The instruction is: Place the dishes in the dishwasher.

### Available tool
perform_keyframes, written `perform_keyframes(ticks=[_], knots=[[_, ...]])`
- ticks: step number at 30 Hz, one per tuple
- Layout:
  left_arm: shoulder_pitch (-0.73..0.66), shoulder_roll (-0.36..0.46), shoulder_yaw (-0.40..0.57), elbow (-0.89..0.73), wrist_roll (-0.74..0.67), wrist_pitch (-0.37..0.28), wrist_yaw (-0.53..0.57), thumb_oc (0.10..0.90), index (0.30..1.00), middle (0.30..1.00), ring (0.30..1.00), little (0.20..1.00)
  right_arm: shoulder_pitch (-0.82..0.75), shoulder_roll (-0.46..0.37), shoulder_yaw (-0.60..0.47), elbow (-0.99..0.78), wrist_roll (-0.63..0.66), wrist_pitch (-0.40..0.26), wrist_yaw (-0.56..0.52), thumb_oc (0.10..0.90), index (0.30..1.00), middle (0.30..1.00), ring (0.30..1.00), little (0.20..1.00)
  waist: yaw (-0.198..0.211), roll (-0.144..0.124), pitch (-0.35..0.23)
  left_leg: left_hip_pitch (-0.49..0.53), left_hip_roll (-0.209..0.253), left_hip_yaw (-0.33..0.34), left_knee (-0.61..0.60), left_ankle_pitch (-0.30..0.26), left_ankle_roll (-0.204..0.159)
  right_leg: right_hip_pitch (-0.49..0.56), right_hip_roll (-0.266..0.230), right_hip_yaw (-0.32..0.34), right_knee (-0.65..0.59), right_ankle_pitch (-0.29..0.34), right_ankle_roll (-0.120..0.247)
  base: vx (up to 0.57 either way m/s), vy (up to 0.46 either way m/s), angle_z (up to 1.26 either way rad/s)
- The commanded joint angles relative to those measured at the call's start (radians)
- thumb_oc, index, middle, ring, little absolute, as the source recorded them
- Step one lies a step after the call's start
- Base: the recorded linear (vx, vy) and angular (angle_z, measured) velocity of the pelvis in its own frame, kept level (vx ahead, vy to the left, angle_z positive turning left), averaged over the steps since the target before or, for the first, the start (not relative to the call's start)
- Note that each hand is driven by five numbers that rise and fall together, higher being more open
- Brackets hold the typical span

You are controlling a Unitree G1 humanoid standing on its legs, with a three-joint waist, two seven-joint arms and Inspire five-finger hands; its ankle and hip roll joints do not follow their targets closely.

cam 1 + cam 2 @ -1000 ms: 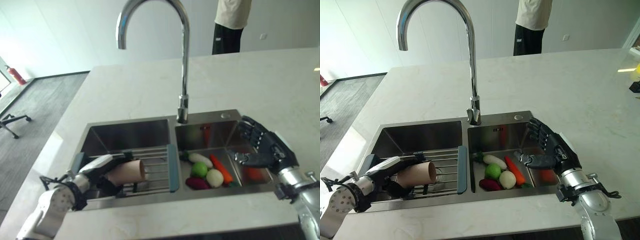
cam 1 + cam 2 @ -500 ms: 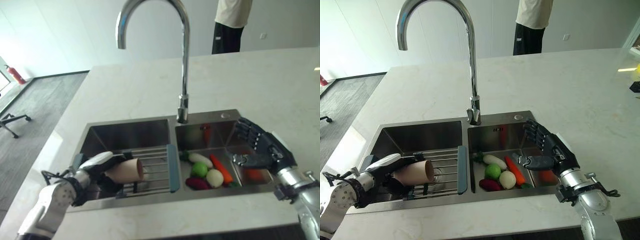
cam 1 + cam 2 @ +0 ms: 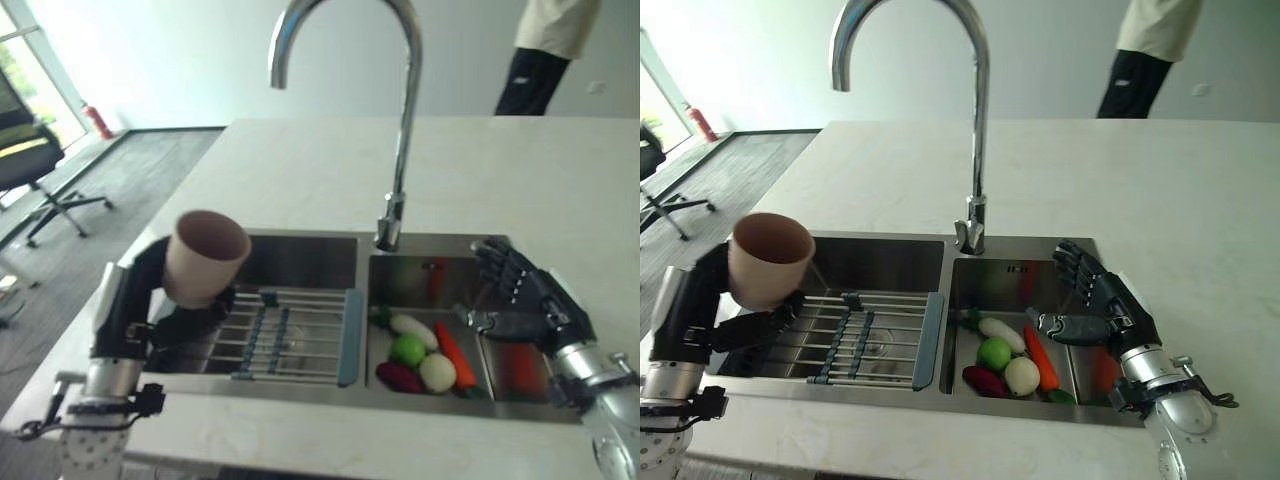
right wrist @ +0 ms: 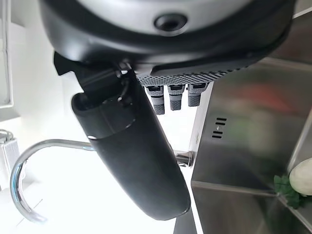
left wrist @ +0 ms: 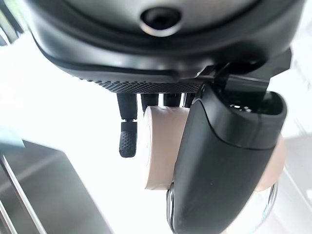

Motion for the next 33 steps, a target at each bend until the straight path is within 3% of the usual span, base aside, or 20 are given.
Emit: perform_keyframes(ticks=[1,5,8,9,10,11,12,15,16,17,18,19,21,22,23,24,26,27,29,33], knots=[[-0.132,0.067,0.05,-0.093,-0.155,-0.19,0.093,0.4,0.3,0.3,0.3,0.3,-0.098,-0.007,-0.105,-0.121,0.009,-0.146,-0.076,0.8,0.9,0.9,0.9,0.9,-0.035,-0.054,0.003,0.007,0.028,0.075,0.151,-0.157,-0.046,0.133,-0.011,-0.075,-0.183,0.081,0.057,-0.18,-0.065,1.15],[-0.184,0.02,0.041,-0.107,-0.182,-0.252,0.156,0.4,0.3,0.3,0.3,0.3,-0.106,-0.005,-0.147,-0.074,0.034,-0.256,-0.129,0.8,0.9,0.9,0.9,0.9,-0.07,-0.098,-0.001,0.186,-0.045,0.224,0.151,-0.167,-0.006,0.115,-0.07,-0.161,-0.183,0.116,0.045,-0.25,0.016,0.93],[-0.216,0.01,0.016,-0.101,-0.206,-0.277,0.162,0.4,0.3,0.3,0.3,0.3,-0.107,0.024,-0.158,-0.085,0.017,-0.288,-0.196,0.8,0.9,0.9,0.9,0.9,-0.103,-0.097,-0.008,0.269,-0.009,0.31,0.151,-0.173,-0.022,0.113,-0.09,-0.246,-0.183,0.139,0.039,-0.22,0.184,1.66],[-0.226,0.013,0.007,-0.095,-0.218,-0.28,0.158,0.4,0.3,0.3,0.3,0.3,-0.103,0.029,-0.164,-0.085,0.004,-0.294,-0.217,0.8,0.9,0.9,0.9,0.9,-0.112,-0.092,-0.012,0.278,0.014,0.323,0.151,-0.209,-0.033,0.123,-0.091,-0.251,-0.183,0.133,0.051,-0.09,0.185,1.67],[-0.226,0.013,0.007,-0.095,-0.218,-0.28,0.158,0.4,0.3,0.3,0.3,0.3,-0.103,0.029,-0.164,-0.085,0.004,-0.294,-0.217,0.8,0.9,0.9,0.9,0.9,-0.112,-0.092,-0.012,0.278,0.014,0.323,0.151,-0.209,-0.033,0.123,-0.091,-0.251,-0.183,0.133,0.051,-0.15,0.315,1.59],[-0.226,0.015,-0.009,-0.091,-0.236,-0.289,0.147,0.4,0.3,0.3,0.3,0.3,-0.099,0.041,-0.158,-0.09,-0.009,-0.304,-0.258,0.8,0.9,0.9,0.9,0.9,-0.118,-0.088,-0.013,0.284,0.036,0.33,0.151,-0.292,-0.031,0.113,-0.123,-0.285,-0.183,0.172,0.084,-0.14,0.26,1.41],[-0.22,0.015,-0.008,-0.094,-0.241,-0.29,0.143,0.4,0.3,0.3,0.3,0.3,-0.097,0.046,-0.157,-0.091,-0.01,-0.308,-0.262,0.8,0.9,0.9,0.9,0.9,-0.116,-0.086,-0.014,0.277,0.03,0.316,0.151,-0.311,-0.025,0.112,-0.132,-0.291,-0.183,0.183,0.096,-0.18,0.373,1.14],[-0.19,0.013,0.007,-0.116,-0.258,-0.288,0.129,0.4,0.3,0.3,0.3,0.3,-0.095,0.074,-0.137,-0.096,-0.019,-0.331,-0.267,0.8,0.9,0.9,0.9,0.9,-0.083,-0.084,-0.007,0.241,-0.012,0.265,0.151,-0.353,-0.012,0.098,-0.184,-0.316,-0.183,0.241,0.147,-0.11,0.396,1.15],[-0.19,0.016,0.012,-0.124,-0.273,-0.276,0.132,0.4,0.3,0.3,0.3,0.3,-0.104,0.096,-0.111,-0.099,-0.047,-0.341,-0.28,0.8,0.9,0.9,0.9,0.9,-0.058,-0.094,-0.002,0.208,-0.059,0.232,0.151,-0.359,-0.003,0.092,-0.244,-0.338,-0.183,0.324,0.173,-0.16,0.534,1.14],[-0.192,0.016,0.015,-0.126,-0.262,-0.269,0.146,0.4,0.3,0.3,0.3,0.3,-0.11,0.111,-0.092,-0.104,-0.061,-0.346,-0.281,0.8,0.9,0.9,0.9,0.9,-0.039,-0.103,0.006,0.194,-0.087,0.235,0.151,-0.358,0.009,0.09,-0.291,-0.38,-0.183,0.382,0.175,-0.07,0.454,1.14],[-0.194,0.017,0.018,-0.127,-0.256,-0.264,0.154,0.4,0.3,0.3,0.3,0.3,-0.112,0.117,-0.084,-0.107,-0.062,-0.346,-0.282,0.8,0.9,0.9,0.9,0.9,-0.029,-0.102,0.006,0.192,-0.099,0.206,0.151,-0.374,0.01,0.095,-0.299,-0.367,-0.183,0.389,0.189,-0.08,0.358,0.85],[-0.196,0.017,0.019,-0.135,-0.251,-0.252,0.164,0.4,0.3,0.3,0.3,0.3,-0.109,0.126,-0.078,-0.111,-0.063,-0.349,-0.282,0.8,0.9,0.9,0.9,0.9,-0.02,-0.109,0.012,0.18,-0.119,0.209,0.151,-0.367,0.023,0.096,-0.325,-0.397,-0.183,0.417,0.181,0.0,0.298,0.44],[-0.203,0.015,0.016,-0.144,-0.239,-0.228,0.175,0.4,0.3,0.3,0.3,0.3,-0.106,0.137,-0.061,-0.12,-0.065,-0.347,-0.275,0.8,0.9,0.9,0.9,0.9,-0.009,-0.111,0.017,0.166,-0.145,0.174,0.151,-0.369,0.038,0.103,-0.335,-0.389,-0.183,0.432,0.18,-0.01,0.282,0.38],[-0.206,0.015,0.012,-0.148,-0.233,-0.222,0.178,0.4,0.3,0.3,0.3,0.3,-0.108,0.139,-0.057,-0.122,-0.068,-0.345,-0.276,0.8,0.9,0.9,0.9,0.9,-0.011,-0.111,0.019,0.161,-0.152,0.158,0.151,-0.367,0.044,0.106,-0.329,-0.377,-0.183,0.432,0.177,0.03,0.276,0.56],[-0.215,0.016,0.0,-0.153,-0.211,-0.209,0.19,0.4,0.3,0.3,0.3,0.3,-0.106,0.143,-0.047,-0.127,-0.071,-0.352,-0.263,0.8,0.9,0.9,0.9,0.9,-0.02,-0.107,0.025,0.15,-0.165,0.115,0.151,-0.363,0.058,0.101,-0.29,-0.315,-0.183,0.41,0.168,0.06,0.219,0.75],[-0.231,0.021,-0.023,-0.148,-0.205,-0.209,0.181,0.4,0.3,0.3,0.3,0.3,-0.095,0.141,-0.047,-0.129,-0.077,-0.355,-0.276,0.8,0.9,0.9,0.9,0.9,-0.047,-0.105,0.027,0.131,-0.188,0.046,0.151,-0.363,0.081,0.078,-0.192,-0.173,-0.183,0.335,0.144,0.09,0.188,0.91],[-0.258,0.019,-0.05,-0.142,-0.216,-0.188,0.165,0.4,0.3,0.3,0.3,0.3,-0.085,0.127,-0.057,-0.13,-0.07,-0.348,-0.276,0.8,0.9,0.9,0.9,0.9,-0.075,-0.1,0.012,0.098,-0.208,-0.032,0.151,-0.353,0.1,0.071,-0.068,-0.014,-0.183,0.218,0.112,0.11,0.132,2.25],[-0.268,0.014,-0.065,-0.136,-0.197,-0.18,0.19,0.4,0.3,0.3,0.3,0.3,-0.089,0.116,-0.057,-0.131,-0.061,-0.339,-0.255,0.8,0.9,0.9,0.9,0.9,-0.081,-0.101,0.0,0.077,-0.217,-0.055,0.151,-0.338,0.102,0.066,-0.025,0.03,-0.183,0.178,0.098,0.09,0.153,2.81],[-0.278,0.01,-0.079,-0.129,-0.176,-0.163,0.232,0.4,0.3,0.3,0.3,0.3,-0.098,0.096,-0.057,-0.13,-0.036,-0.331,-0.215,0.8,0.9,0.9,0.9,0.9,-0.077,-0.103,-0.018,0.056,-0.234,-0.078,0.151,-0.335,0.109,0.073,0.003,0.067,-0.183,0.153,0.091,0.06,0.085,1.92],[-0.247,-0.013,-0.071,-0.142,-0.197,-0.161,0.266,0.4,0.3,0.3,0.3,0.3,-0.104,0.074,-0.045,-0.133,-0.031,-0.324,-0.195,0.8,0.9,0.9,0.9,0.9,-0.039,-0.103,-0.032,0.045,-0.24,-0.11,0.151,-0.33,0.106,0.097,0.017,0.075,-0.183,0.109,0.074,0.03,-0.047,0.55]])
